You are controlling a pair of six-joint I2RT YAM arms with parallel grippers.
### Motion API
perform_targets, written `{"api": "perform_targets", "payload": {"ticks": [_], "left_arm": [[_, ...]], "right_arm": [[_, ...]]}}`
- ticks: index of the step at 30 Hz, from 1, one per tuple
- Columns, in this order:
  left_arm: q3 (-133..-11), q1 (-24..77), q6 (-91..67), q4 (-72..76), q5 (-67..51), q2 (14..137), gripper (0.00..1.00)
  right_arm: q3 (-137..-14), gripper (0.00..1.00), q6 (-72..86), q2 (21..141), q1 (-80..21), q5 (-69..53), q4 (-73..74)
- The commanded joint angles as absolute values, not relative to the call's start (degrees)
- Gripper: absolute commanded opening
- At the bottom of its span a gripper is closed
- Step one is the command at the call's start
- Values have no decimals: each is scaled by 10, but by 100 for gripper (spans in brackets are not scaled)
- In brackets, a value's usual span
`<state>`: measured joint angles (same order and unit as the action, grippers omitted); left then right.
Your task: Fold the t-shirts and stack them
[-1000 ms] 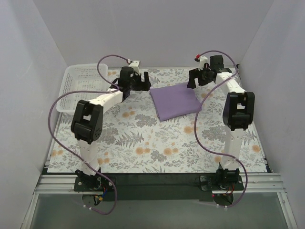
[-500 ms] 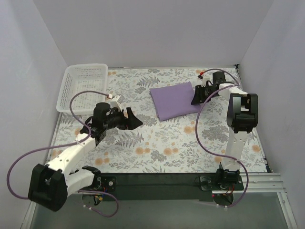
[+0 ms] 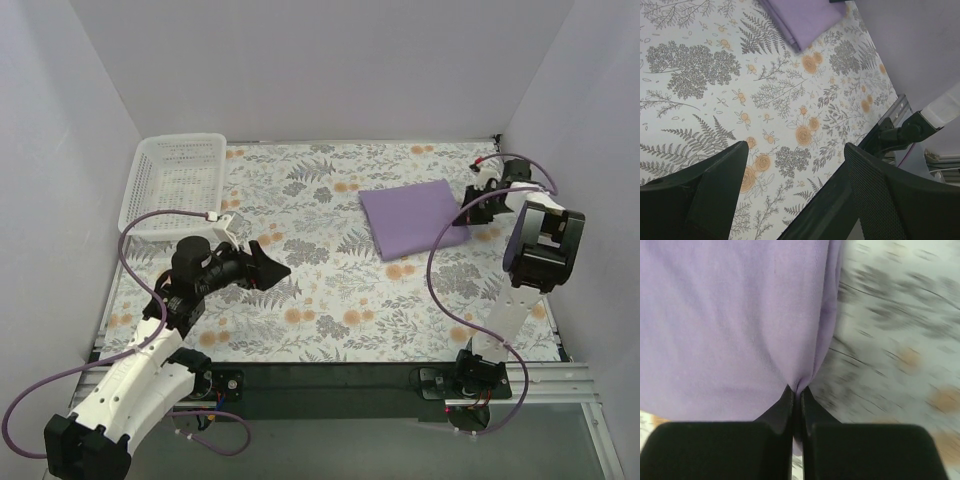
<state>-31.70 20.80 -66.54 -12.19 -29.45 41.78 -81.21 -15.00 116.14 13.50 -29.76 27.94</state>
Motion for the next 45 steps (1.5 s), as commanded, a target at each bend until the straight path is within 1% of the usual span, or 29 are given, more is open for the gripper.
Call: {"api": "perform_targets", "payload": {"ticks": [1,5,8,11,12,15,17,18,20,21,22,23,24,25,26,28,29,31,32,33,35,36,37,38,39,42,45], "left_arm": [[-308,208,-667,-146,-310,411,76],[-308,208,-666,-146,-316,410,76],[-308,208,-665,-146,-315,405,76],[-308,208,-664,-147,-308,397,76],[-309,208,-664,-149,-298,393,76],[-318,207,-660,-158,-272,391,77],[-332,208,-657,-170,-255,391,79],[-336,208,-656,-175,-249,393,79],[-348,208,-655,-186,-222,395,82],[-352,207,-656,-189,-212,395,83],[-355,208,-656,-192,-187,395,84],[-364,208,-657,-196,-172,395,87],[-371,207,-659,-201,-152,397,89],[-377,207,-659,-211,-134,399,89],[-392,207,-657,-217,-97,402,93],[-405,207,-653,-230,-62,408,97],[-412,206,-650,-233,-20,410,98],[-430,190,-647,-236,22,417,98],[-435,180,-641,-237,39,425,98],[-446,153,-636,-236,39,431,98],[-453,119,-627,-234,29,461,98],[-454,79,-618,-232,7,474,98],[-452,60,-614,-222,0,485,98],[-447,45,-613,-217,1,505,98],[-444,24,-610,-213,-27,511,98],[-425,23,-595,-181,-50,499,98],[-389,23,-579,-164,-64,460,98]], "right_arm": [[-827,1,-213,1128,184,-220,319],[-824,1,-236,1108,230,-163,319],[-817,4,-244,1090,252,-141,316],[-798,20,-256,1057,272,-144,315],[-785,28,-268,1045,276,-148,315],[-753,44,-301,988,280,-164,316],[-713,52,-319,935,280,-183,317],[-696,59,-338,916,280,-192,317],[-655,65,-361,860,280,-219,319],[-642,71,-393,839,280,-241,325],[-610,74,-405,797,280,-248,325],[-597,76,-418,774,280,-257,324],[-584,81,-445,751,280,-264,323],[-567,84,-447,707,280,-262,308],[-543,89,-446,685,281,-259,299],[-519,97,-418,624,289,-260,262],[-499,98,-404,604,293,-262,251],[-485,98,-332,555,295,-251,220],[-478,98,-272,541,295,-246,196],[-480,98,-250,529,295,-244,194],[-481,98,-184,507,295,-253,184],[-483,98,-160,503,295,-252,179],[-483,98,-136,498,295,-250,174],[-483,98,-88,496,295,-243,165],[-483,98,-68,495,295,-218,163],[-487,98,-52,492,295,-193,161],[-480,98,-64,488,295,-166,153]]}}
